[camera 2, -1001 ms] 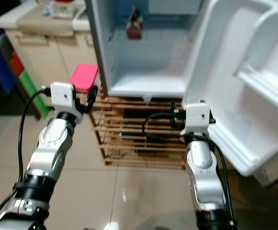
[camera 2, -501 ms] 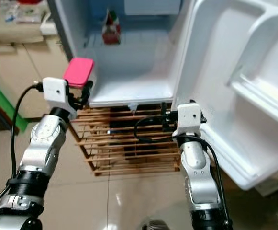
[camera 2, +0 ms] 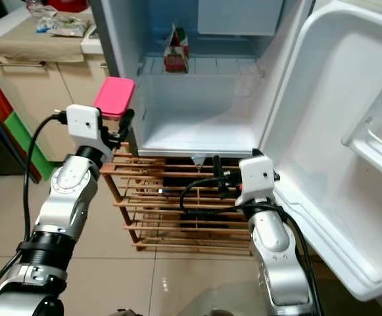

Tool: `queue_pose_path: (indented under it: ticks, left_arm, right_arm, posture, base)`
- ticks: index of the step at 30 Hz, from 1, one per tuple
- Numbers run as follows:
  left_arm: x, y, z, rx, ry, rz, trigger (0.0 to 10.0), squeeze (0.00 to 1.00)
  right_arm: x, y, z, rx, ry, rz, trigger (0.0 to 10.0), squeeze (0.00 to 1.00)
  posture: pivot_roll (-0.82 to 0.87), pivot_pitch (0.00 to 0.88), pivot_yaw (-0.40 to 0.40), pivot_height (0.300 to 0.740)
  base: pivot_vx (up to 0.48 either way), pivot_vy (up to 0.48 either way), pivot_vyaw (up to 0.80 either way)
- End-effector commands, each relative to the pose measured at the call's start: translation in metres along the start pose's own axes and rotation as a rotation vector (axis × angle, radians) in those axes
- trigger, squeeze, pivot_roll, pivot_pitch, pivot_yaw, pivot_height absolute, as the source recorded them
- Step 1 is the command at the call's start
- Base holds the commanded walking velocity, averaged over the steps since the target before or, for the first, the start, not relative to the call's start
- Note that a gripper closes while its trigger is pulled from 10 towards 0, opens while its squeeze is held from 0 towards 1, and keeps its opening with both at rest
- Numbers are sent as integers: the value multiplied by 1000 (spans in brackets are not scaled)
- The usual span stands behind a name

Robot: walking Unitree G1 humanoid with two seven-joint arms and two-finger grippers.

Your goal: Restocking fridge

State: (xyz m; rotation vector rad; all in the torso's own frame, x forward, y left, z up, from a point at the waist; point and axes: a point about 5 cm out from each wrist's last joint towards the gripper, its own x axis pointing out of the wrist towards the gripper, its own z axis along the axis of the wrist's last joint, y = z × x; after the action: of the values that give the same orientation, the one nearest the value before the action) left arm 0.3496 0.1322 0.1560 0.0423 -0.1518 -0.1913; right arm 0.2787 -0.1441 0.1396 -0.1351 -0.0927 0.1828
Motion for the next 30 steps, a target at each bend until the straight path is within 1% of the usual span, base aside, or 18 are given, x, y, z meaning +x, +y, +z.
queue_pose_path:
  ticks: [1,2,5,6,8,9,13,15,16,17,21,24,26,27,30]
  left_arm:
    - [7,0,7,20,-18,-12,10000,0]
    - [10,-1,11,22,-29,-22,10000,0]
    - [12,-4,14,16,-39,-42,10000,0]
    - [13,-7,16,2,-52,-68,10000,0]
    - [15,-8,18,-9,-57,-80,10000,0]
    - [16,-9,19,-14,-61,-86,10000,0]
    - [17,-12,19,-17,-63,-96,10000,0]
    - [18,-19,21,-19,-77,-120,10000,0]
    - [20,-25,26,-22,-96,-146,10000,0]
    - [20,-25,26,-22,-96,-146,10000,0]
    - [23,-35,30,-26,-123,-189,10000,0]
    - [27,-37,35,-30,-134,-177,10000,0]
    - [29,-39,39,-34,-139,-169,10000,0]
    - [30,-41,44,-37,-152,-176,10000,0]
    - [31,-43,47,-38,-162,-184,10000,0]
  right_arm:
    - [5,0,-3,13,13,-4,10000,0]
    - [13,-2,0,11,2,-22,10000,0]
    - [18,-4,2,13,-2,-46,10000,0]
    - [21,-3,3,17,-3,-56,10000,0]
    - [24,4,5,14,-16,-28,10000,0]
    - [25,10,6,12,-26,-2,10000,0]
    - [26,13,5,4,-28,11,10000,0]
    - [28,12,6,1,-35,8,10000,0]
    - [31,8,9,0,-45,1,10000,0]
    - [31,8,9,0,-45,1,10000,0]
    - [30,9,9,-10,-53,8,10000,0]
    - [30,9,8,-8,-52,10,10000,0]
    - [31,10,8,-4,-53,15,10000,0]
    - [31,15,10,-1,-60,36,10000,0]
    - [31,16,10,0,-62,45,10000,0]
  posture:
    - [-207,18,46,740]
    - [-190,18,48,740]
    - [-182,18,47,740]
    - [-181,18,50,740]
    - [-184,17,57,740]
    - [-184,13,62,740]
    - [-185,5,64,740]
    - [-191,0,71,740]
    - [-197,0,74,740]
    - [-197,0,74,740]
    - [-203,0,73,740]
    - [-197,0,73,740]
    - [-197,0,74,740]
    - [-194,0,75,740]
    - [-189,0,76,740]
  base:
    - [0,0,0]
    - [0,0,0]
    - [0,0,0]
    - [0,0,0]
    - [480,0,0]
    - [480,0,0]
    - [480,0,0]
    - [480,0,0]
    - [480,0,0]
    - [480,0,0]
    - [480,0,0]
    - [462,0,0]
    - [0,0,0]
    - [0,0,0]
    - [0,0,0]
